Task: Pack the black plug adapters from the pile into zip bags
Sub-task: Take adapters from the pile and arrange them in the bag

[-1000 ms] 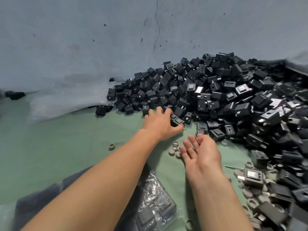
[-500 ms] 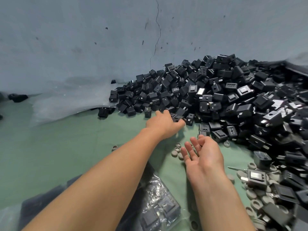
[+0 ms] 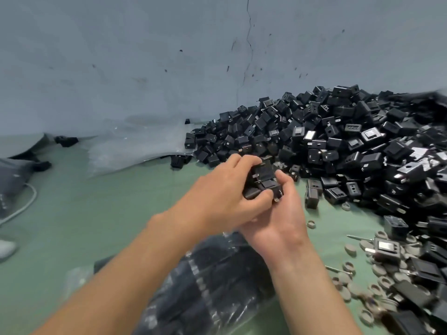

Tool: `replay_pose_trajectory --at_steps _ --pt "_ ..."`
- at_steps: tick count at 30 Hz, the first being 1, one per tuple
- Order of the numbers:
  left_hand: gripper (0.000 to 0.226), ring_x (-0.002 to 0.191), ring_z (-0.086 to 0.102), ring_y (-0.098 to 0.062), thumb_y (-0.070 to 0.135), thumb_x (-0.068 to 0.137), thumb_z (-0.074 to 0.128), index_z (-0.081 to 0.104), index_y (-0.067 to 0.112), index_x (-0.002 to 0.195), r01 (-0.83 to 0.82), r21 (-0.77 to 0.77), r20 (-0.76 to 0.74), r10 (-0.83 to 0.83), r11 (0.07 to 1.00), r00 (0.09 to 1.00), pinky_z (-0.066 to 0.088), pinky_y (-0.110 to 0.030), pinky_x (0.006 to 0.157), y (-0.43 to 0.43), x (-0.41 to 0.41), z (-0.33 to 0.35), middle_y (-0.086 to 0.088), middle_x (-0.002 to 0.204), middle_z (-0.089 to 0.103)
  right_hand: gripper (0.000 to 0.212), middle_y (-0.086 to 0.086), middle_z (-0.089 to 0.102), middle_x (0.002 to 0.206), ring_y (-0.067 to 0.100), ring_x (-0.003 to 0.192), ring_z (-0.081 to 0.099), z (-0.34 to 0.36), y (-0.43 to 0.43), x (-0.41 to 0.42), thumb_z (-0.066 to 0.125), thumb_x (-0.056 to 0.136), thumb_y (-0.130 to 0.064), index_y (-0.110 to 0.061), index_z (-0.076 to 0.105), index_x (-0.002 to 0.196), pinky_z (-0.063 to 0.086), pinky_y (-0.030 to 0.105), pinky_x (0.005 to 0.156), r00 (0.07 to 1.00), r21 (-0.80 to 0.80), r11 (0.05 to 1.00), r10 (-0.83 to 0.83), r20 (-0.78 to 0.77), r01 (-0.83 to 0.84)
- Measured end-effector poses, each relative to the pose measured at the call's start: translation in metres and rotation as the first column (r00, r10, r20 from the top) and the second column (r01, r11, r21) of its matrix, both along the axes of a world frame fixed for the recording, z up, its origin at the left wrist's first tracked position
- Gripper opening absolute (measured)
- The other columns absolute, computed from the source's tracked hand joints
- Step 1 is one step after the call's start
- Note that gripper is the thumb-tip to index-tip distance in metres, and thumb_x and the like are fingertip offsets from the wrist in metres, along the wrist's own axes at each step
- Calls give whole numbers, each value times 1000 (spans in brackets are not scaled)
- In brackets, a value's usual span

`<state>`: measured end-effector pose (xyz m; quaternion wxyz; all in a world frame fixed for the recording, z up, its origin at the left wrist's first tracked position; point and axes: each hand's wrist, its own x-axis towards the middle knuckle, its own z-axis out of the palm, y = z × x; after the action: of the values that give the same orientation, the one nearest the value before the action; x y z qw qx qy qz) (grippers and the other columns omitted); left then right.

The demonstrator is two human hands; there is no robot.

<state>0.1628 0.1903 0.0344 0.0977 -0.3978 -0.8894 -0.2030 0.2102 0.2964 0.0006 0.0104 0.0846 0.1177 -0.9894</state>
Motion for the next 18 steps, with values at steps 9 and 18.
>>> replay_pose_trajectory --at_steps 9,18 --pt "24 99 56 1 45 95 42 59 38 110 -358 659 204 301 661 932 47 -25 89 -59 36 -13 19 109 62 39 12 73 98 30 85 73 -7 -85 14 52 89 -42 -11 76 87 59 40 80 970 -41 969 244 6 -244" --pt "10 83 59 8 34 99 52 61 36 103 -505 664 384 327 551 863 41 -2 65 -126 58 -20 15 94 65 37 15 71 117 44 103 69 -6 -101 4 47 96 -37 -10 62 116 53 62 83 991 -85 988 130 19 -128"
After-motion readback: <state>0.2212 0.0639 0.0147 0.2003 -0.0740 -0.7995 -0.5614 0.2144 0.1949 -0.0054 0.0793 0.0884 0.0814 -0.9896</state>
